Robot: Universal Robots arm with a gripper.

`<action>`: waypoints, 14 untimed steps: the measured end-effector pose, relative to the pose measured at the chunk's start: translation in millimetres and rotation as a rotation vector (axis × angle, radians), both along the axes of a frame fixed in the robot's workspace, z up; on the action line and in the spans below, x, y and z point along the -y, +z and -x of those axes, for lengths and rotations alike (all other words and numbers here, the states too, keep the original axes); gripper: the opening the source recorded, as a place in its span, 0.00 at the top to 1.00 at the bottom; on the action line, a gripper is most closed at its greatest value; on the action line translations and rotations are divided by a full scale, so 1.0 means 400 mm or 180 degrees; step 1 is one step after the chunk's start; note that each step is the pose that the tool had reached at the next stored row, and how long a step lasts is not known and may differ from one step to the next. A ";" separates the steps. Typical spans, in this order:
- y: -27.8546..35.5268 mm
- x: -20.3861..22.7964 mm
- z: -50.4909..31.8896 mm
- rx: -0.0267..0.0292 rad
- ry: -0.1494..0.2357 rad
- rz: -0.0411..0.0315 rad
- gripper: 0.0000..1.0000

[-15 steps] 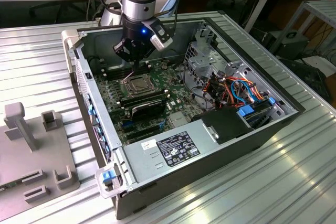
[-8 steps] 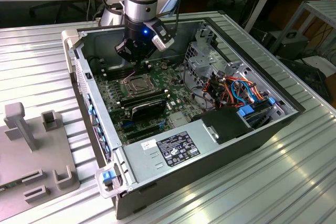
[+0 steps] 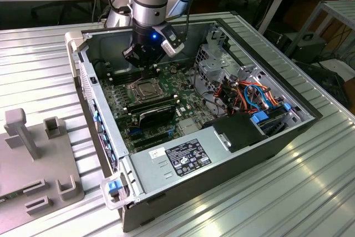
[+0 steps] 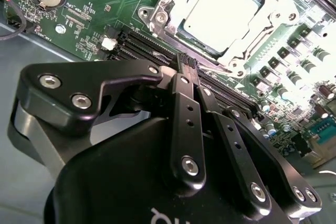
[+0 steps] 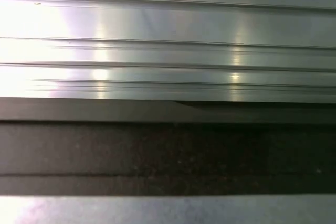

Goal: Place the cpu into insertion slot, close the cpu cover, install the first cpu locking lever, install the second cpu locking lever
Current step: 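Install the first cpu locking lever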

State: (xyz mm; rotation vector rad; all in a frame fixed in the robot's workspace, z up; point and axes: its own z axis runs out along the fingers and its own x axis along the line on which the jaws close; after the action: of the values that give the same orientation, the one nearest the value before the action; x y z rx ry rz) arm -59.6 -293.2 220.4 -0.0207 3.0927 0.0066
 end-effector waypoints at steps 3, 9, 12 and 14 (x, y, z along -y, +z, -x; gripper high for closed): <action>-0.007 0.000 -0.005 0.0000 0.0000 0.0000 0.89; -0.020 0.000 -0.014 0.0000 0.0000 0.0000 0.89; -0.027 0.000 -0.016 0.0000 0.0000 0.0000 0.89; -0.028 0.000 -0.016 0.0000 0.0000 0.0000 0.89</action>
State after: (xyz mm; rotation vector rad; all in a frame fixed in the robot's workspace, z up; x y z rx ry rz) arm -53.2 -293.0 209.3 -0.0206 3.0927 0.0065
